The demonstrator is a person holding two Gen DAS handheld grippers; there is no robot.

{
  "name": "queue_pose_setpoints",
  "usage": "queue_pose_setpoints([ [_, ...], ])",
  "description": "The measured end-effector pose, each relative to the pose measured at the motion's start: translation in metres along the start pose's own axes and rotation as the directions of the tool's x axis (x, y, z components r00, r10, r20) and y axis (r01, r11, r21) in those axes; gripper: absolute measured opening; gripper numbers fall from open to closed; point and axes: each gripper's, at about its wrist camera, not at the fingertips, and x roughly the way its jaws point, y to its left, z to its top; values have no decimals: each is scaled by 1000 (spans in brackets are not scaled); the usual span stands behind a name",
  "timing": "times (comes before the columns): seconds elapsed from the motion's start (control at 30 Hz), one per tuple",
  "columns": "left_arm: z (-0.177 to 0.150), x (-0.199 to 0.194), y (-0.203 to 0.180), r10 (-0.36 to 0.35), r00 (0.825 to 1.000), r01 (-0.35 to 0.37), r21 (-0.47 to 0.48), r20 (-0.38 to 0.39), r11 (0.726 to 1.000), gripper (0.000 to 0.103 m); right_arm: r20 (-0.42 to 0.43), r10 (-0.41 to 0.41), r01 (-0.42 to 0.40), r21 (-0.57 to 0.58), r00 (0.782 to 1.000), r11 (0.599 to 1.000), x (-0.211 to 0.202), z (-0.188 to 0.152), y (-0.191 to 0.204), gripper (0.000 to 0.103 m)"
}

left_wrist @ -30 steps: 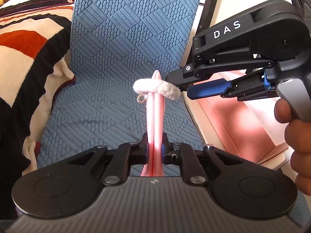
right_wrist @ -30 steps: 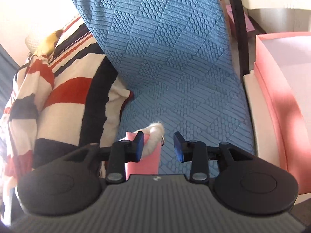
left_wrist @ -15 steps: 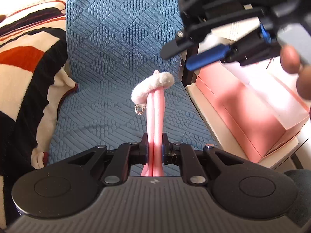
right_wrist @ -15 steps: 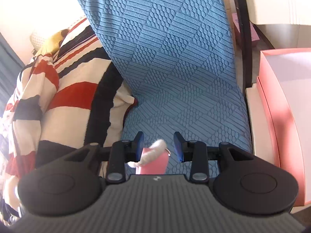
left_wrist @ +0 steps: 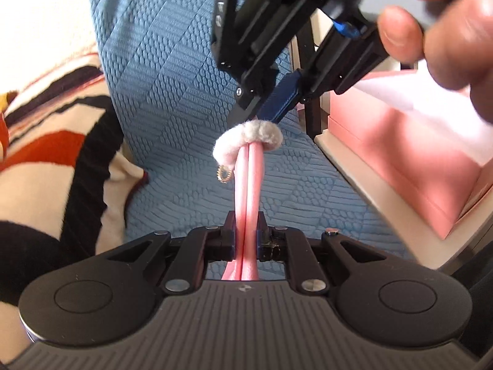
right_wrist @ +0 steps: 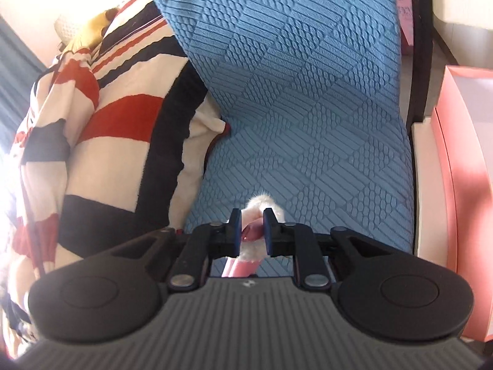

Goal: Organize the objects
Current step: 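Push the hair tie down along the pink strip with the right gripper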

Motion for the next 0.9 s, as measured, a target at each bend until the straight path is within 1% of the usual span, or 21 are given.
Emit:
queue_pose_setpoints([
  [0.03, 0, -1, -2, 9, 1000, -9, 14, 8, 1000, 12, -6, 5, -4, 32, 1000, 999, -1, 0, -5, 20],
  [0.13, 1, -1, -7, 39, 999, -40, 45, 26, 998, 11, -16, 43, -40, 136, 999, 990, -1, 1, -19, 20],
  [0.17, 1, -2, -10, 45, 998, -47, 61, 32, 997, 11, -19, 63, -59, 148, 998, 987, -2, 1, -22, 20],
  [0.3, 0, -3, -16, 53, 997, -58, 97, 48, 994, 10, -38, 72, -65, 160, 997, 985, -3, 3, -26, 20],
  [0.47, 0, -5, -22, 43, 997, -52, 137, 64, 989, 9, -66, 55, -46, 130, 996, 990, 2, 3, -26, 25],
  [0.53, -1, -6, -23, 40, 997, -49, 143, 68, 989, 9, -72, 53, -43, 132, 996, 990, 5, 3, -28, 26],
  [0.67, -1, -9, -27, 38, 996, -50, 159, 80, 986, 9, -84, 60, -45, 170, 995, 984, 12, 4, -35, 26],
  [0.8, -2, -11, -29, 35, 996, -49, 170, 86, 984, 9, -85, 43, -30, 153, 995, 988, 22, 3, -34, 26],
  [0.9, -3, -12, -30, 33, 996, -47, 173, 85, 984, 9, -91, 34, -19, 162, 995, 987, 30, 3, -35, 25],
])
